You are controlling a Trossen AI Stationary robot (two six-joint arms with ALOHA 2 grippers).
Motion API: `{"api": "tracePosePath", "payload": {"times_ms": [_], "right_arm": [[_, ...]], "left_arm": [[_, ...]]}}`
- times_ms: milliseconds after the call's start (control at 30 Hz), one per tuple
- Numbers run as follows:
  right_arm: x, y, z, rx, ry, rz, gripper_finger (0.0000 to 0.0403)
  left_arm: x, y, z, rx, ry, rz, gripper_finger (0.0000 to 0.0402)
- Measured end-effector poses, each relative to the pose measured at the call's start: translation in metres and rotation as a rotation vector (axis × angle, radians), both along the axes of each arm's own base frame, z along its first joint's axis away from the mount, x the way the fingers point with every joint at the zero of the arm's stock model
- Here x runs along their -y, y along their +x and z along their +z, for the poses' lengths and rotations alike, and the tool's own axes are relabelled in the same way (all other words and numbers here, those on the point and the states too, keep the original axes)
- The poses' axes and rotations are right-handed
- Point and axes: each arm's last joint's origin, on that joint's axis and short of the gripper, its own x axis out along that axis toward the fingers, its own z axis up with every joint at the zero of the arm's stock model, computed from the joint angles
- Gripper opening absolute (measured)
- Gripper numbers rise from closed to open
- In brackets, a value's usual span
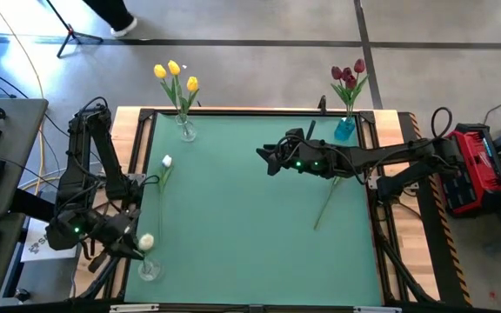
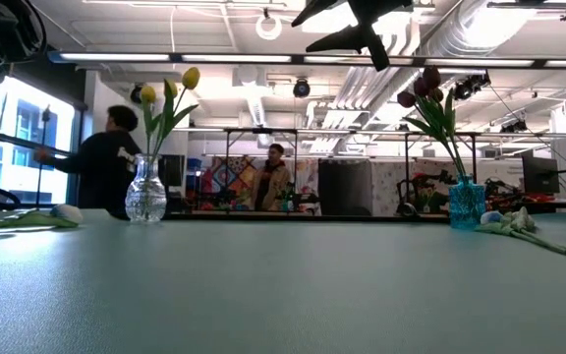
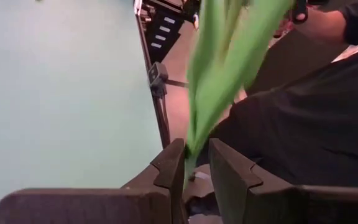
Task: Sort flowers into vase by color
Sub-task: Put the bottom right white tulip into the bottom transparent vase, then put the left white tulip into the bottom transparent vase
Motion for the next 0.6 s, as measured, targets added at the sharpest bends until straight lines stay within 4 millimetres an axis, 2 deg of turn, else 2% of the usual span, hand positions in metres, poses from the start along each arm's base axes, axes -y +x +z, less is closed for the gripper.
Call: {"api": "tracePosePath", "payload": {"times_ms": [267, 467, 600], "right_arm": [[0.0, 0.0, 0.0, 0.0, 0.004, 0.013, 0.0177], [0.0, 0.0, 0.0, 0.001, 0.011, 0.011, 0.0177], [0.0, -0.003, -0.009, -0.051, 0.117, -0.03, 0.0177]], "left_arm": [[-0.005, -0.001, -0.007, -0.123, -0.081, 0.096, 0.0064], [-0.014, -0.002, -0.011, -0.169, -0.077, 0.14, 0.0064], [-0.024, -0.003, -0.007, -0.162, -0.093, 0.146, 0.0062]]}}
